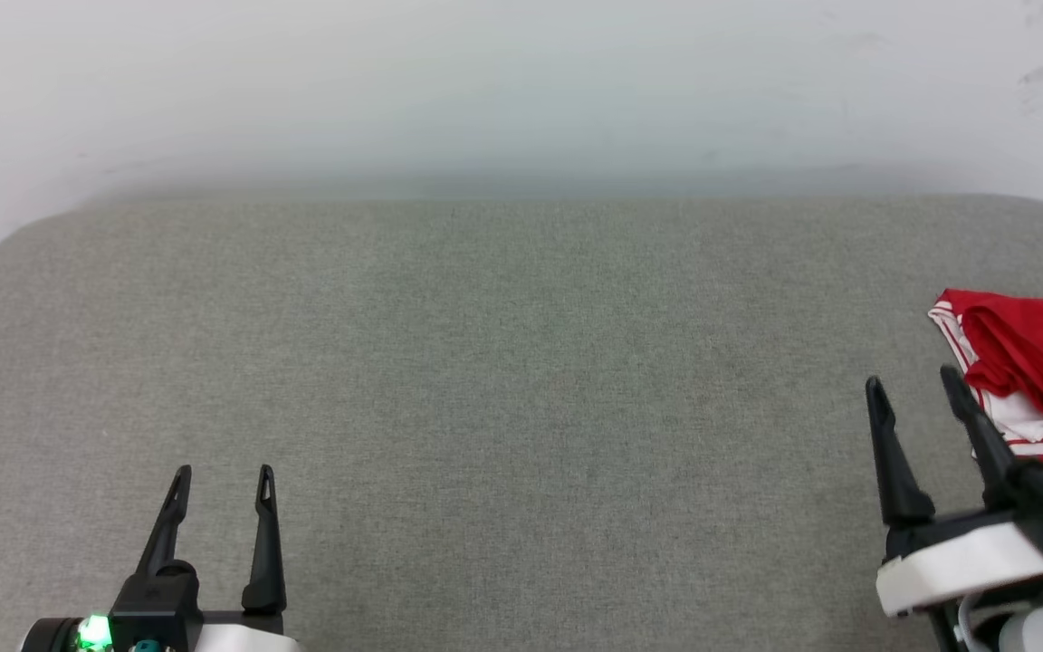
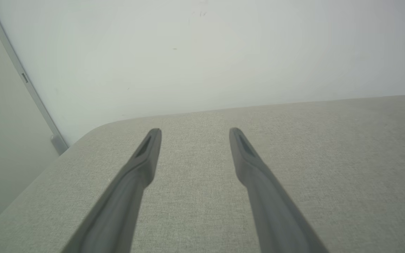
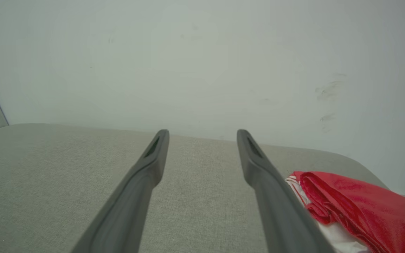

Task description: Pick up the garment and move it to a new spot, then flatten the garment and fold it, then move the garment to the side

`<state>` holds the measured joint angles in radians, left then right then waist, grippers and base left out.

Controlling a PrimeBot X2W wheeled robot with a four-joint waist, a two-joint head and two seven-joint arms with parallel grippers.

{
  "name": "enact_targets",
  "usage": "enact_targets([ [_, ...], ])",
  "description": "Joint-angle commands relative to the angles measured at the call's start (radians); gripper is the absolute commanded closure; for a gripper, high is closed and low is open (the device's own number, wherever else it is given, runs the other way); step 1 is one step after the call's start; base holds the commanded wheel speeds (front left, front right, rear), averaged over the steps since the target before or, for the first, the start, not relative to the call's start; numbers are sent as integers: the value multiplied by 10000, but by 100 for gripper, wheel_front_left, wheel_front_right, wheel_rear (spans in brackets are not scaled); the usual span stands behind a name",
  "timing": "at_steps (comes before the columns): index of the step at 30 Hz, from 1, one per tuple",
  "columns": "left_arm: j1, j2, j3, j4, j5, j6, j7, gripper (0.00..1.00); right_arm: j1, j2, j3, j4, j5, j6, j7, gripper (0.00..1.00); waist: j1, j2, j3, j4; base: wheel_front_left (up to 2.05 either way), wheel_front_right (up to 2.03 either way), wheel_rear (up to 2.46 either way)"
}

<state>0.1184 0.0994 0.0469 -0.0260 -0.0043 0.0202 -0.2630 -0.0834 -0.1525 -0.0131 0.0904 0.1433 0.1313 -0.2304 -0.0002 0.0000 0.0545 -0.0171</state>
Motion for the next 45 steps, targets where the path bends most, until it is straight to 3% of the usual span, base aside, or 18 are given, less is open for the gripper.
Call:
enact_targets([
  [1,129,-23,-58,29,-43,-53,-21,0,414,135,1,5,-52,-12,-107,0,2,0,-220,109,0,0,0],
  [14,402,-85,-348,125,-256,-451,-21,0,1727,750,-280,-123,-188,-12,-318,0,2,0,-626,271,0,0,0],
  [27,464,-154,-267,292,-344,-686,-21,0,1954,943,-285,-37,-246,-12,-342,0,2,0,-745,283,0,0,0],
  [28,400,-150,-301,287,-354,-649,0,100,1876,903,-289,-30,-204,0,-320,100,2,0,-746,283,0,0,0],
  [33,375,-190,-323,759,-549,-654,110,100,1936,916,-264,349,-10,4,-282,100,2,0,-746,283,0,0,0],
  [45,-136,-246,-129,1117,-3455,-818,801,100,1504,861,-317,562,2826,2,346,100,2,0,-720,271,0,0,0],
])
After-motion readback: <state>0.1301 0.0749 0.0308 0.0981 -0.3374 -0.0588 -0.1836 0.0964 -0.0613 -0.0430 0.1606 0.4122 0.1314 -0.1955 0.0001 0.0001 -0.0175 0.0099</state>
